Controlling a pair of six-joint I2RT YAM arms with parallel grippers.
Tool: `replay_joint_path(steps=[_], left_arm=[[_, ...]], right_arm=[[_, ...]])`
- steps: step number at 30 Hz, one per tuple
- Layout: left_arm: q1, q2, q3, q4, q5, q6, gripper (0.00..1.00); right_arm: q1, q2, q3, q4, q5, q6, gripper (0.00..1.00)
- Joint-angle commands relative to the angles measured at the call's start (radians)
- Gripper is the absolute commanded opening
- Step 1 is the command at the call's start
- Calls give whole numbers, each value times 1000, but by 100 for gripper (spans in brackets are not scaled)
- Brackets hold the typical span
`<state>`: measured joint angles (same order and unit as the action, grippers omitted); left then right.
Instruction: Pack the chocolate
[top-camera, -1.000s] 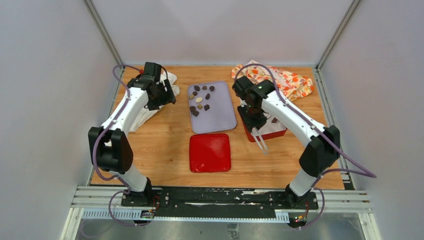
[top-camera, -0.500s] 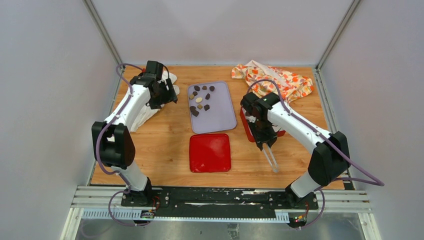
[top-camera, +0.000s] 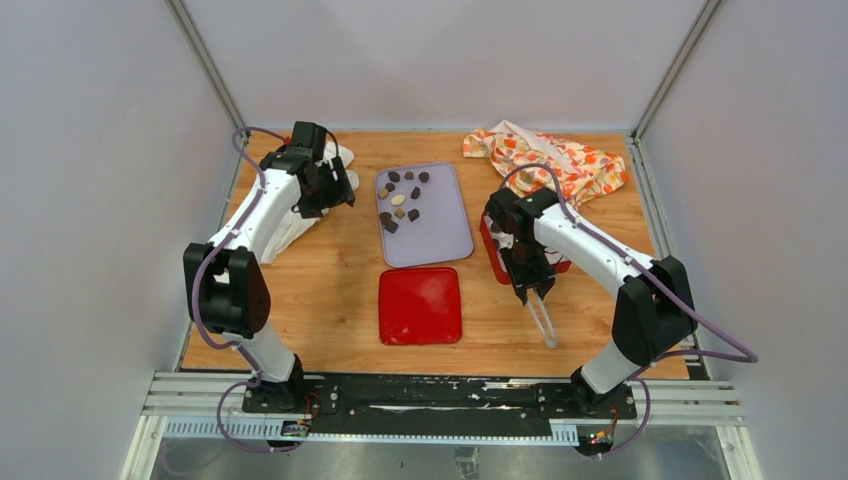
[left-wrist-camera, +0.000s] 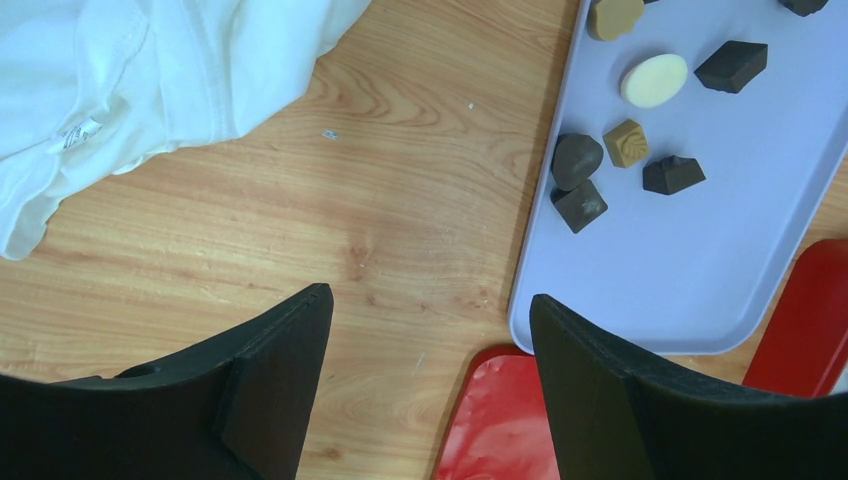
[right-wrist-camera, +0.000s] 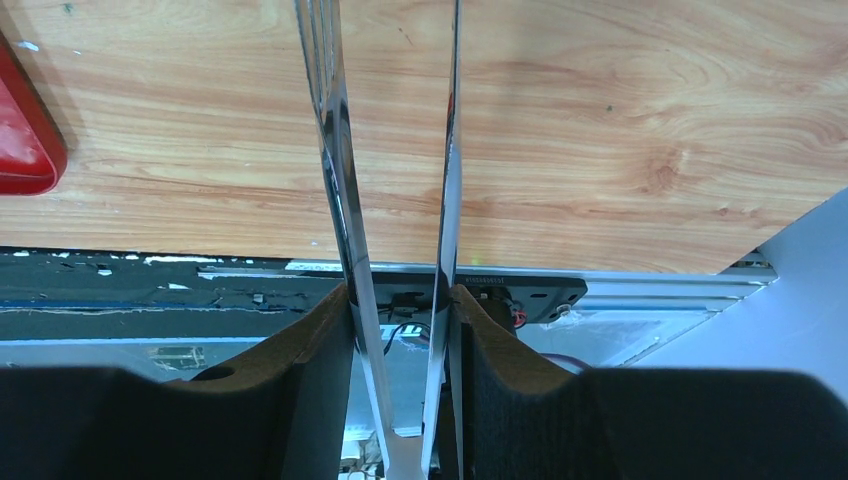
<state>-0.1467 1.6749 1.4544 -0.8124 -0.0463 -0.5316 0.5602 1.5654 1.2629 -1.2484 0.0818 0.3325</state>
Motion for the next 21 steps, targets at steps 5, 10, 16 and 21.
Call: replay_joint_path(steps=[5,10,16,21], left_arm=[[9,-6,-3,7,-4,-6,77],[9,-5,1,7,-10,-4,77],[9,3,7,7,-7,-4,77],[9,11,14,7,-4,-2,77]], right_arm=[[-12,41,22,6,-33,-27,3],[-11,50,13,5,-35,-30,6],[-12,43,16,-1,-30,-23,21],[-11,40,25,-11,-19,-19,31]])
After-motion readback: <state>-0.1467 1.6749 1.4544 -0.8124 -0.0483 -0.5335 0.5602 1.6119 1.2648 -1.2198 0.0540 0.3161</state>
